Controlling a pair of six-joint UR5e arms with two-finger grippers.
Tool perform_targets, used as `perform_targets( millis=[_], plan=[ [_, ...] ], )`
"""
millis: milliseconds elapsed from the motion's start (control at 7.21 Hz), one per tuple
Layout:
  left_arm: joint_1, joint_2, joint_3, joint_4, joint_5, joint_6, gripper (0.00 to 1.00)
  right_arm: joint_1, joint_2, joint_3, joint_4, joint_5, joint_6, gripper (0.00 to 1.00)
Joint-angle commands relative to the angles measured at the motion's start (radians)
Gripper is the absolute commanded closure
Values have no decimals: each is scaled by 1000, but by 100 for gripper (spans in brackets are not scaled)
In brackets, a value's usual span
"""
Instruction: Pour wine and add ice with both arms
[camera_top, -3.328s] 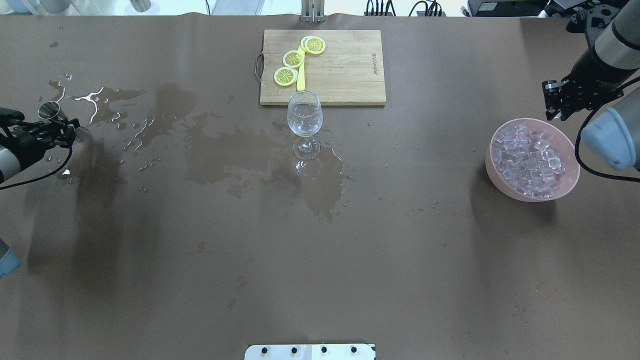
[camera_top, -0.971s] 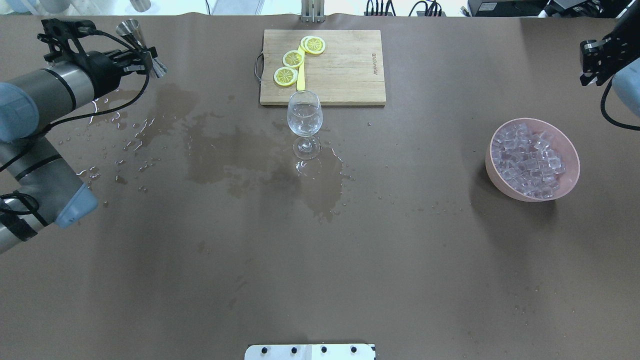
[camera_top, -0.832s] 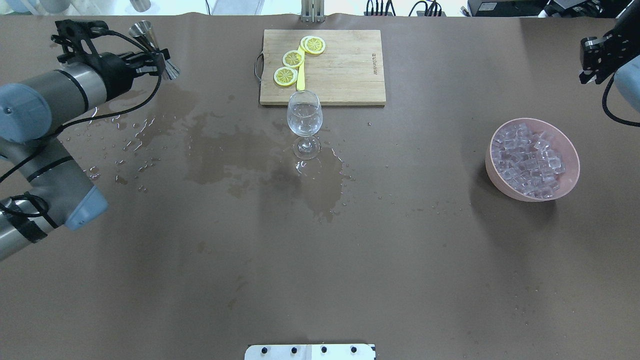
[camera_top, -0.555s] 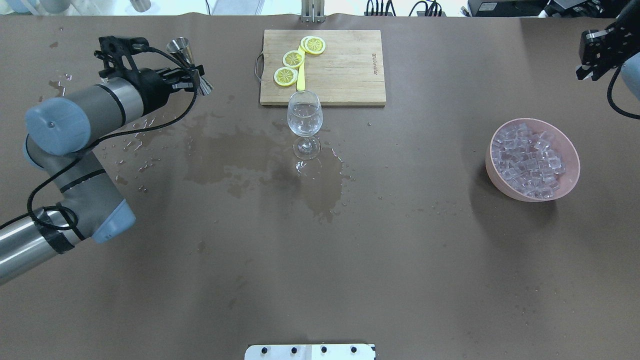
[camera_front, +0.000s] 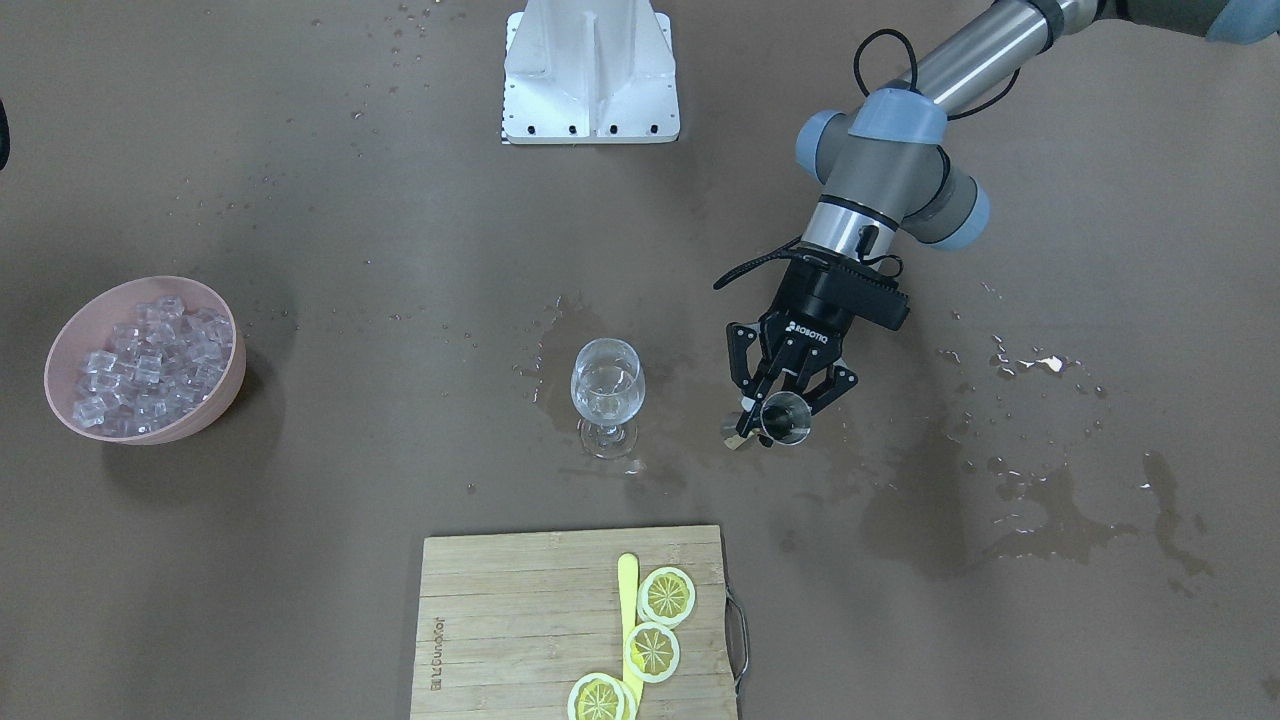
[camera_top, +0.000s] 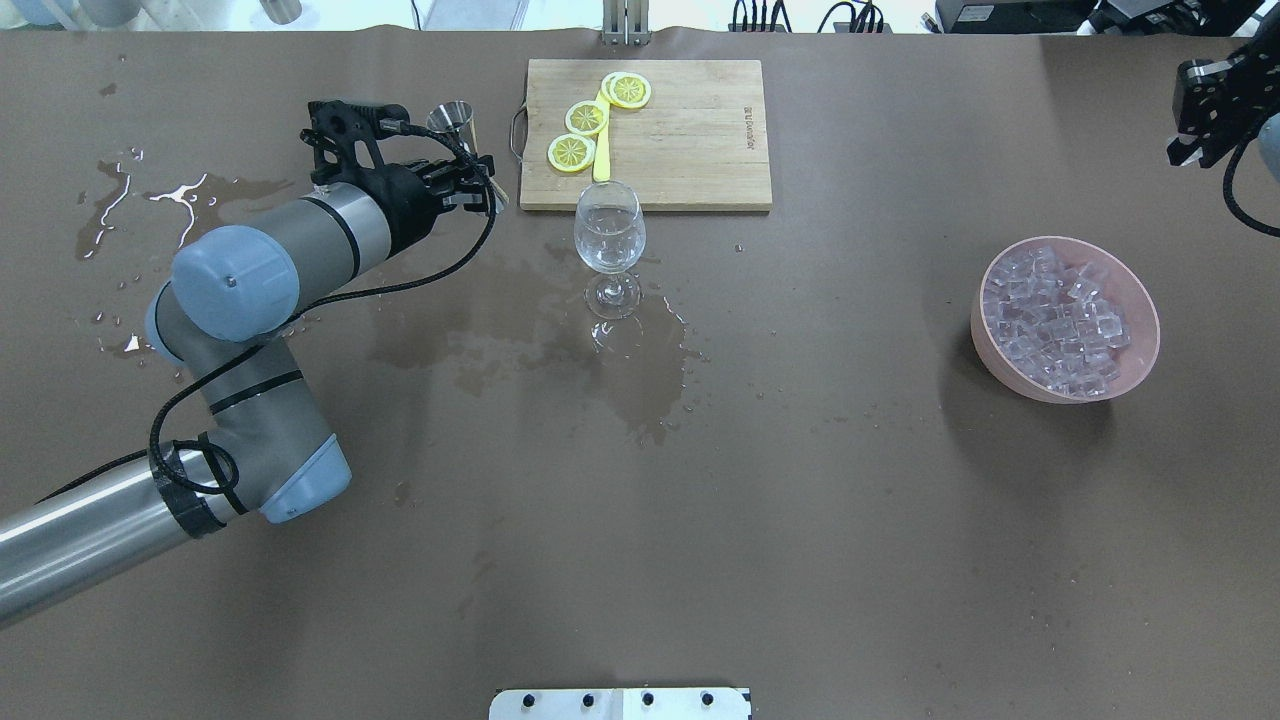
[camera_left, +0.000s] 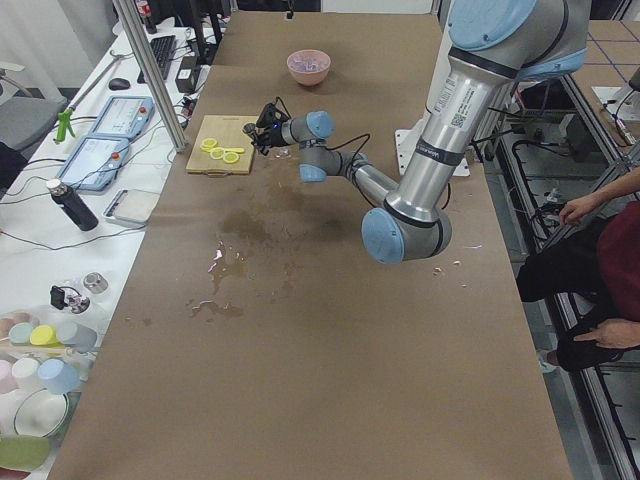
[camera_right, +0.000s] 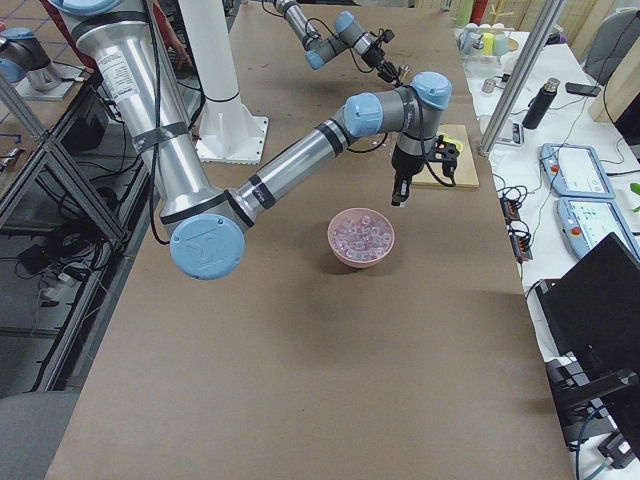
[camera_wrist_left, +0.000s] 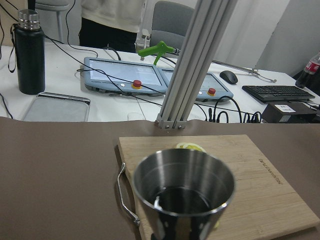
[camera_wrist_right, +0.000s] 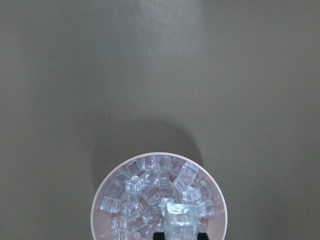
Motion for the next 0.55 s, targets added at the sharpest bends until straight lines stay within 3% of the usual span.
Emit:
perform_targets(
  millis=[0,277,416],
  plan=[
    [7,2,-62,40,18,136,100,-2,-2,38,-46,-4,0,78],
    [57,-6,-156,201,73,308,100,3,-2,49,-46,-8,0,78],
    [118,-7,-156,211,146,386,100,1,0,50,-46,-8,0,78]
  ],
)
